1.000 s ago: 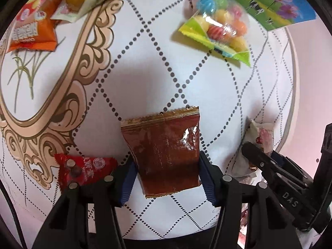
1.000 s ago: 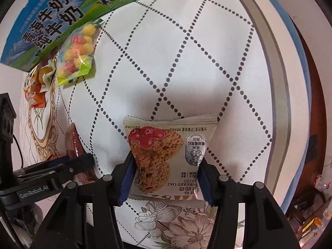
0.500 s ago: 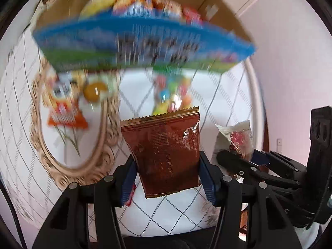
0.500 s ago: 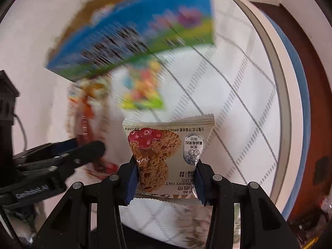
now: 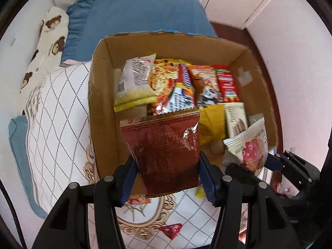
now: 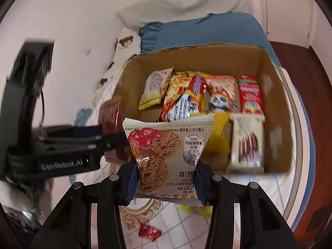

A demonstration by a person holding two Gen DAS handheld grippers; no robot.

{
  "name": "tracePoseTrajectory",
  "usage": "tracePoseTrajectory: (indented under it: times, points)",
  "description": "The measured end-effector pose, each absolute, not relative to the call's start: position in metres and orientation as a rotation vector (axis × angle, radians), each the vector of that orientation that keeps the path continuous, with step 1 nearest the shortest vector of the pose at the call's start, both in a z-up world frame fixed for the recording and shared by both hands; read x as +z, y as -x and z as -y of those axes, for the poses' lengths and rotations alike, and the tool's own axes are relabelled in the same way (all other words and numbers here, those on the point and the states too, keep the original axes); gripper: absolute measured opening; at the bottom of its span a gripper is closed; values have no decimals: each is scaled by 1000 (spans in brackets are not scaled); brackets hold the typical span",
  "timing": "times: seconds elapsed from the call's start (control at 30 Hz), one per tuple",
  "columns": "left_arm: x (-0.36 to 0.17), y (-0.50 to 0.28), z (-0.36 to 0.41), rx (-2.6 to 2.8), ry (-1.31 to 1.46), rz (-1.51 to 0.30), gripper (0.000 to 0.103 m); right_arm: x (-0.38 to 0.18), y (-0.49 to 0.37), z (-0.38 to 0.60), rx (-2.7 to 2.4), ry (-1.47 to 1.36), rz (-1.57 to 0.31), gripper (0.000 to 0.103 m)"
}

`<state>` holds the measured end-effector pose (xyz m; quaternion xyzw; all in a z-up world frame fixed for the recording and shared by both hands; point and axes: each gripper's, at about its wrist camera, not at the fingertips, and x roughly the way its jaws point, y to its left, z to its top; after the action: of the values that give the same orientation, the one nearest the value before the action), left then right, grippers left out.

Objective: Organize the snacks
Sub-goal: 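Carry both held packets over the cardboard box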

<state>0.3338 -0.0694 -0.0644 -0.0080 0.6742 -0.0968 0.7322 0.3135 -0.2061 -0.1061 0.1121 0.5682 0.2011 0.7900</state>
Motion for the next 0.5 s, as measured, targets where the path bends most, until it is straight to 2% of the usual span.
tracePoseTrajectory:
  times: [0.2, 0.5]
  points:
    - [-105, -374, 60, -183, 18, -1634, 54, -129, -354, 183, 440, -220, -1301, 48]
    - [-134, -382, 63, -179, 27, -1713, 54, -159, -366, 171, 436, -226, -1365, 48]
